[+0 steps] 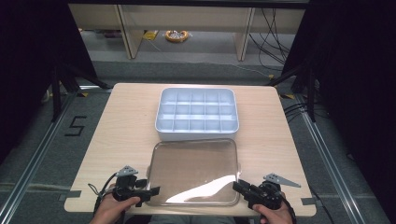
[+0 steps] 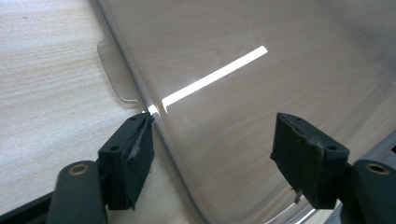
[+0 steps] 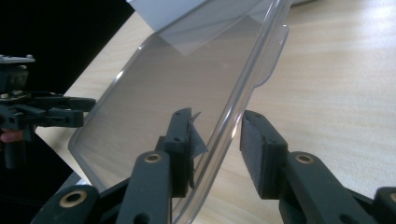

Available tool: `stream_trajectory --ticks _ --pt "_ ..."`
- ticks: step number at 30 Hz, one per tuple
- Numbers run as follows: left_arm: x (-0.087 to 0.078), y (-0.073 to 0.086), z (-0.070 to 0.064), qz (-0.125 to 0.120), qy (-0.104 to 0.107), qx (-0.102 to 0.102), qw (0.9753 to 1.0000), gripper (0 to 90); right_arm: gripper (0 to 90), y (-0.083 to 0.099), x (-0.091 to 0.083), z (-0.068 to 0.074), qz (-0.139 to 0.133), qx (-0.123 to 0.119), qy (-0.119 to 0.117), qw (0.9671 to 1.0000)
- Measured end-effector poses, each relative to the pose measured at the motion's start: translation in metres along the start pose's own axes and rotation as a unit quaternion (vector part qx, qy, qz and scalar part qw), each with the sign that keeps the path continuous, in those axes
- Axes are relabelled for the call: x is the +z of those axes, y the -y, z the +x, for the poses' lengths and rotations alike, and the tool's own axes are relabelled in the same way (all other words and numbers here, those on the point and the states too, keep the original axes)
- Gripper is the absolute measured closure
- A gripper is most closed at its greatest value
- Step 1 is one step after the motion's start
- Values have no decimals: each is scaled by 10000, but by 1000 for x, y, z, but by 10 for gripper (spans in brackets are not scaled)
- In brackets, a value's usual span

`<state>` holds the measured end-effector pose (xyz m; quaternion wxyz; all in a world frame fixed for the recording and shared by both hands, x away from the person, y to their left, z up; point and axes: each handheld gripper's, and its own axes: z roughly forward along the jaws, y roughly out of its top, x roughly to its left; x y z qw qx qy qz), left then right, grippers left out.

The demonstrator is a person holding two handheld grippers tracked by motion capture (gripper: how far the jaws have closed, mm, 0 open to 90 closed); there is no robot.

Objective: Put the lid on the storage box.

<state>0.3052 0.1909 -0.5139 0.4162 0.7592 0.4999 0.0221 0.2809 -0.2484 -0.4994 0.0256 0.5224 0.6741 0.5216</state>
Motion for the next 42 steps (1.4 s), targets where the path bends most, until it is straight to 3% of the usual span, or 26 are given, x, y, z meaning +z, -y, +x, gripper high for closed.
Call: stream_trajectory --ticks 1,2,5,8,9,10,11,13,15,20,28,32,33,35,36,37,38,40,41,42 --pt "0 0 1 -3 38 -15 10000 276 657 0 0 0 0 0 0 10000" --pt "0 0 1 -30 63 -65 10000 258 659 -2 -3 4 -38 166 -132 9998" --pt "0 0 2 12 82 -84 9999 239 659 -4 -4 4 -113 -175 -176 9996" --pt "0 0 1 -40 93 -194 9998 229 661 -4 -5 7 -133 -291 -171 9993" --pt "0 0 1 -52 99 -206 9997 229 661 -4 -5 7 -133 -291 -171 9993" --pt "0 0 2 -55 120 -204 9997 228 662 -4 -7 10 -75 -125 -207 9997" --pt "0 0 2 -49 113 -212 9997 227 662 -4 -9 14 -104 -160 -188 9996" --pt "-1 0 3 -26 104 -202 9997 227 667 -4 -9 11 -218 -550 -218 9980" --pt "-1 0 4 -59 111 -294 9995 227 670 -3 -10 13 -215 -504 -217 9983" --pt "-1 0 3 -86 98 -351 9993 227 679 -1 -13 12 -237 -658 -258 9972" --pt "-1 0 5 -74 154 -367 9992 259 679 0 -14 12 -222 -685 -315 9969" --pt "0 -1 5 -159 163 -566 9981 260 679 -1 -15 11 -139 -762 -279 9966" --pt "0 -1 4 -174 67 -467 9987 279 678 0 -14 13 -197 -600 -311 9975" --pt "0 0 5 -218 54 -489 9986 355 678 0 -13 10 -263 -679 -245 9970" --pt "0 0 6 -236 64 -537 9983 393 678 0 -13 9 -262 -667 -250 9971" --pt "0 1 10 -330 130 -819 9960 437 677 -1 -14 9 -212 -663 -224 9973" --pt "0 1 10 -330 130 -819 9960 476 677 -1 -14 9 -212 -663 -224 9973" --pt "-1 2 11 -393 60 -700 9968 508 676 0 -13 7 -204 -636 -123 9977" --pt "-1 2 9 -442 23 -607 9972 511 676 1 -13 9 -121 -435 -130 9989" --pt "-3 1 8 -487 0 -428 9979 523 675 1 -13 9 -60 -425 -56 9991"
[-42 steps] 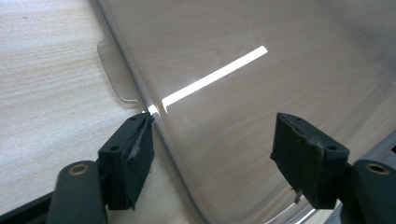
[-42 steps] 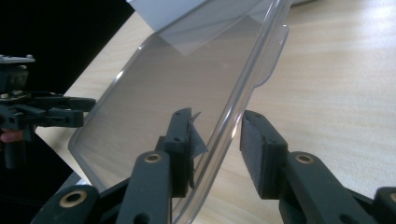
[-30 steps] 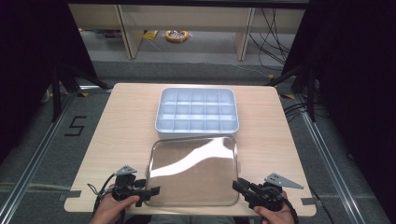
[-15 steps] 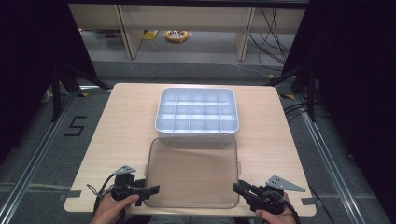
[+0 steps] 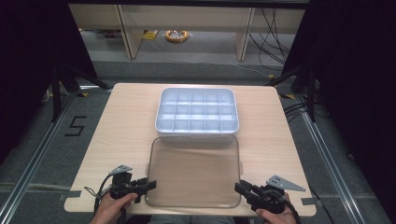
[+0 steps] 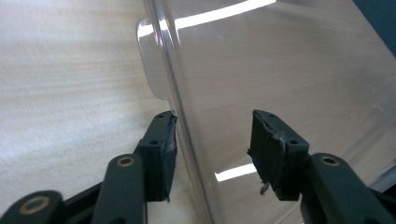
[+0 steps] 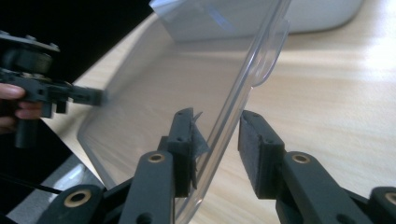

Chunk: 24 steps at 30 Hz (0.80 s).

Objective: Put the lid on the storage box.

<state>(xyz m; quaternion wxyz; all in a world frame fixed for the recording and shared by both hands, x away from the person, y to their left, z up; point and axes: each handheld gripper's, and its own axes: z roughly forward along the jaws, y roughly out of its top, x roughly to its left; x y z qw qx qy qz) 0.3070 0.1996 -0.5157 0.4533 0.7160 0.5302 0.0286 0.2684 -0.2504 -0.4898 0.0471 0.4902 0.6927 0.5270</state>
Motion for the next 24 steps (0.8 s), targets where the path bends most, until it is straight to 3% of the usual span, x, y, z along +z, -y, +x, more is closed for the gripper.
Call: stream_trajectory --ticks 1,2,3,4,6,8,10,12,13,14,15,18,19,23,24 --pt "-1 -1 -1 -97 7 -26 9999 548 675 1 0 1 72 -2 140 9999" --pt "-2 -1 -1 -123 11 -14 9999 573 680 1 1 -4 -2 -271 215 9994" --pt "-4 -1 -2 -166 31 -11 9999 589 684 1 1 -3 -14 -169 158 9997" --pt "-5 -1 -3 -208 18 1 9998 608 686 0 0 -3 119 -193 288 9993" --pt "-6 0 -4 -213 3 43 9998 612 686 0 0 -1 130 -107 275 9995" --pt "-8 -1 -6 -253 3 75 9997 621 683 1 1 -5 112 -215 350 9991" --pt "-10 -2 -8 -349 -32 228 9991 622 682 1 3 -5 100 -72 291 9995" --pt "-12 -4 -10 -417 -70 350 9985 623 681 1 3 -6 83 -174 419 9989" --pt "-13 -6 -12 -440 -104 385 9982 624 681 1 4 -3 107 5 424 9990" --pt "-14 -6 -12 -444 -127 428 9980 624 681 0 3 -3 161 -31 455 9988" --pt "-14 -8 -13 -463 -127 470 9977 625 680 -1 4 -4 43 -114 458 9989" --pt "-16 -13 -14 -549 -163 525 9970 625 680 -4 4 -4 114 -42 424 9990" --pt "-17 -15 -14 -574 -143 550 9967 625 679 -6 6 -5 -43 -99 493 9987" --pt "-21 -24 -16 -685 -204 688 9951 627 677 -16 8 -4 -104 -108 495 9987" --pt "-21 -29 -17 -722 -253 733 9944 627 676 -19 8 -5 -63 -222 484 9986"
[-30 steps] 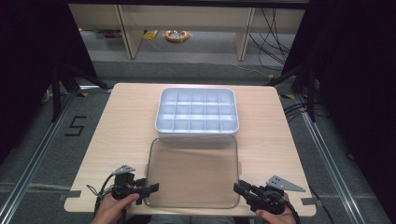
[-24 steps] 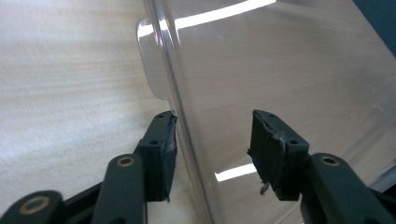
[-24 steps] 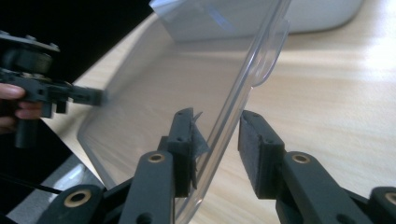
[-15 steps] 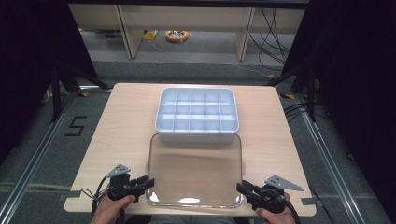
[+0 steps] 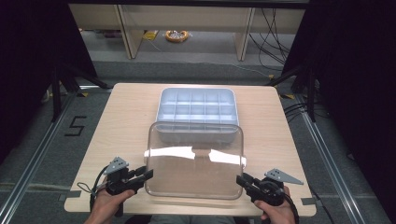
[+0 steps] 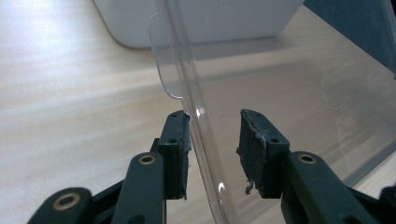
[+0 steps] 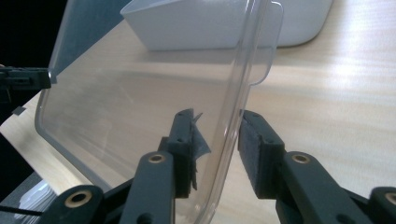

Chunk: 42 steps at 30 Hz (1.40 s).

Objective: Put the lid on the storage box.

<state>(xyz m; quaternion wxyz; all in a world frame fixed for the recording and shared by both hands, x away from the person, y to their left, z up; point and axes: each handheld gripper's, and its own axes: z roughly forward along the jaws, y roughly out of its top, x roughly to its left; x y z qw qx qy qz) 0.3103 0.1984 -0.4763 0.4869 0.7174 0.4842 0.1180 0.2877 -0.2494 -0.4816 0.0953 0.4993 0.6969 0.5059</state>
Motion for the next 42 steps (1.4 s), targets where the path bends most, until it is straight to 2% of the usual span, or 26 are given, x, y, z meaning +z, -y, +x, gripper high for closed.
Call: stream_trajectory --ticks 1,3,6,8,9,13,14,15,16,19,20,21,26,27,28,29,32,33,34,37,38,39,40,42 --pt "0 0 0 0 0 0 10000 627 674 -2 1 0 -41 -11 68 10000" --pt "3 -5 1 -18 -15 23 10000 627 671 -5 5 -1 -105 -3 43 9999" --pt "7 -12 3 1 -14 -32 10000 627 667 -13 7 -3 -10 -3 86 10000" --pt "8 -17 4 -21 -10 -31 10000 627 666 -15 8 -5 -88 -28 128 9999" --pt "9 -20 4 -41 -16 -52 10000 627 666 -17 10 -4 -134 59 111 9998" --pt "10 -33 6 -113 -32 25 9999 626 657 -28 14 -6 -197 -16 163 9997" --pt "11 -36 7 -138 -9 25 9999 627 658 -32 13 -4 -179 83 161 9997" --pt "11 -39 7 -143 -16 32 9999 627 657 -35 14 -5 -255 41 121 9996" --pt "12 -43 7 -150 -55 38 9999 627 655 -42 15 -8 -303 -122 234 9992" --pt "17 -54 9 -204 -42 14 9998 627 653 -51 16 -6 -307 55 227 9993" --pt "18 -58 10 -239 -39 -1 9997 627 652 -56 18 -7 -377 31 188 9991" --pt "19 -61 11 -245 -40 -7 9997 628 649 -64 20 -11 -414 -101 270 9987" --pt "28 -80 16 -287 -48 -54 9996 628 648 -79 26 -13 -541 -68 285 9981" --pt "31 -83 17 -292 -48 -78 9995 628 648 -83 27 -15 -534 -83 352 9979" --pt "33 -85 18 -272 -40 -92 9996 628 645 -89 30 -15 -557 57 383 9977" --pt "35 -87 20 -279 -38 -123 9995 628 646 -93 31 -18 -593 -46 341 9976" --pt "42 -94 23 -274 -38 -173 9995 628 644 -99 36 -21 -645 -49 431 9970" --pt "44 -97 24 -264 -49 -179 9995 629 645 -104 38 -21 -603 178 423 9971" --pt "45 -99 25 -295 -38 -195 9994 630 644 -105 41 -24 -688 49 437 9967" --pt "50 -107 27 -275 -91 -194 9994 629 644 -112 44 -26 -709 68 443 9965" --pt "53 -110 28 -264 -93 -219 9994 629 646 -114 46 -28 -707 1 512 9962" --pt "54 -114 28 -262 -141 -236 9993 629 646 -118 47 -29 -745 35 476 9961" --pt "57 -120 30 -278 -167 -228 9992 629 646 -124 49 -28 -757 198 509 9956" --pt "59 -124 31 -247 -180 -222 9993 629 646 -131 52 -30 -754 177 540 9955"
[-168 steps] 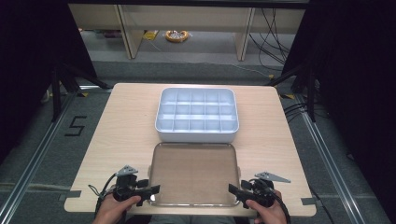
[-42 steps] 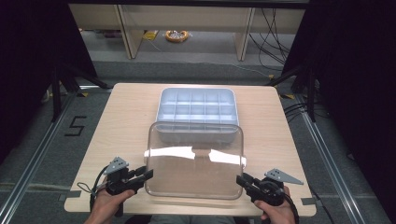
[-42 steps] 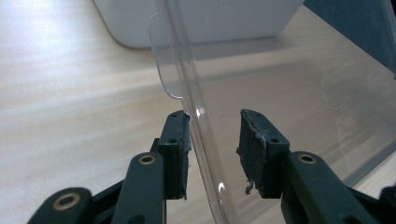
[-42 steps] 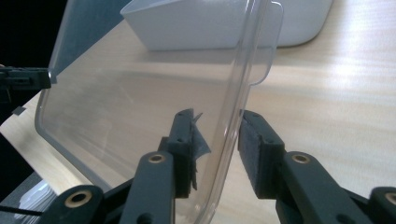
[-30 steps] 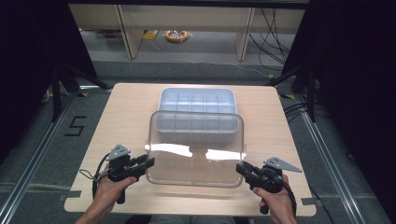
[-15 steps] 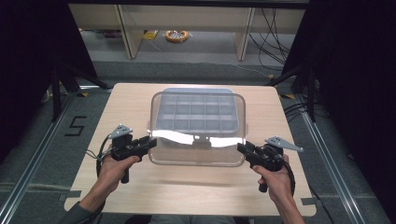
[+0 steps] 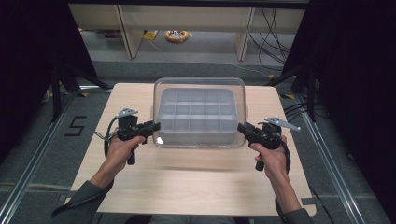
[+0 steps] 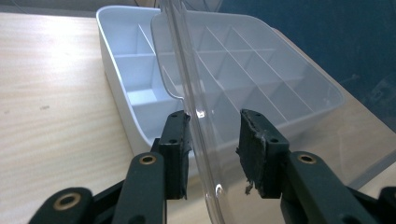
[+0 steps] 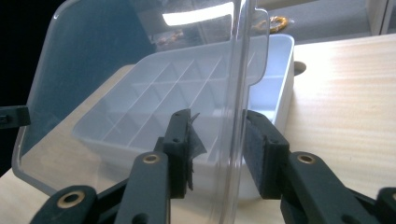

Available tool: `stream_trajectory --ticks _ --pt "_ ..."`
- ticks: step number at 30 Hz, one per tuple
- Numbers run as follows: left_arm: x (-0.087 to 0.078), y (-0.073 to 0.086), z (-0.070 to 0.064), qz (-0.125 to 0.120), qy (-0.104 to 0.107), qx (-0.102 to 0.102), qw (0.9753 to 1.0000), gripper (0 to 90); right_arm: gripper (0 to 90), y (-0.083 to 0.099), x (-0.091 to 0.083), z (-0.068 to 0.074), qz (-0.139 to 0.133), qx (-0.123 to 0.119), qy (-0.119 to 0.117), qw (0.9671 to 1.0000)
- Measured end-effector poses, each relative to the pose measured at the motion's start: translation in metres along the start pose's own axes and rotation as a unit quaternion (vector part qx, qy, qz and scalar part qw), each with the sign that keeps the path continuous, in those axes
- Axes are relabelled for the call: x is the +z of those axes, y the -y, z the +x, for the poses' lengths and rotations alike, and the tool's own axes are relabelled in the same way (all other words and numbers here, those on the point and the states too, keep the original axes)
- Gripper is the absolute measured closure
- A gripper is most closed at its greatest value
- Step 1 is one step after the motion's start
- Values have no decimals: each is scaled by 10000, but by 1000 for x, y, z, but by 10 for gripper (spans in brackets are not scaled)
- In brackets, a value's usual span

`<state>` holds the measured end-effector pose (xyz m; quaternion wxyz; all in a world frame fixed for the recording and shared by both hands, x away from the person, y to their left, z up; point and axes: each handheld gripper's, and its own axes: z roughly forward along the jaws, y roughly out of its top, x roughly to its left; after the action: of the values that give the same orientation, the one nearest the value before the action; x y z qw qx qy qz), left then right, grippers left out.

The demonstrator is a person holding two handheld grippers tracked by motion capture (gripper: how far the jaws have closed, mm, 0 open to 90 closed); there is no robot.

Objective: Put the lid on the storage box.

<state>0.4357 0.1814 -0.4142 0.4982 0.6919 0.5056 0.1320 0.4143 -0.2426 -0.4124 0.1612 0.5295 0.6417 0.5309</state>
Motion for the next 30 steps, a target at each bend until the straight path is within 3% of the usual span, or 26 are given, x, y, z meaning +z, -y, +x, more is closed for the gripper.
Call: stream_trajectory --ticks 2,3,4,7,8,11,12,14,15,17,18,19,20,21,28,29,30 --pt "3 -6 1 -13 -43 -6 10000 629 646 -1 2 0 -54 28 15 10000" --pt "6 -10 2 12 -59 7 10000 628 646 -5 5 -3 -49 -123 54 9999" --pt "7 -13 3 20 -65 7 10000 628 645 -10 10 -3 -57 0 54 10000" --pt "13 -20 6 69 -107 -18 9999 629 645 -15 17 -7 -39 20 57 10000" --pt "16 -22 7 44 -131 -53 9999 628 643 -16 20 -6 -33 150 109 9998" --pt "23 -27 11 87 -191 -95 9997 626 642 -19 26 -8 -24 62 146 9999" --pt "26 -28 12 77 -223 -125 9996 626 642 -22 30 -7 51 257 165 9995" --pt "30 -29 14 78 -229 -126 9996 626 641 -23 35 -8 48 231 213 9995" --pt "34 -30 16 99 -267 -164 9995 626 641 -24 38 -12 8 16 242 9997" --pt "36 -30 16 88 -269 -202 9994 626 641 -25 39 -12 12 68 226 9997" --pt "38 -30 17 98 -274 -238 9993 625 639 -26 43 -12 55 276 259 9993" --pt "40 -30 19 107 -264 -260 9993 625 639 -26 43 -12 55 276 259 9993" --pt "42 -30 19 101 -278 -275 9992 623 635 -26 48 -17 52 79 314 9995" --pt "44 -30 20 121 -305 -285 9991 623 634 -25 49 -15 106 276 332 9990" --pt "56 -32 26 166 -437 -355 9983 622 628 -22 62 -21 181 264 431 9986" --pt "58 -32 26 178 -476 -375 9980 621 628 -21 63 -18 231 454 449 9977" --pt "59 -31 27 177 -465 -380 9980 621 628 -20 65 -21 220 343 451 9981"
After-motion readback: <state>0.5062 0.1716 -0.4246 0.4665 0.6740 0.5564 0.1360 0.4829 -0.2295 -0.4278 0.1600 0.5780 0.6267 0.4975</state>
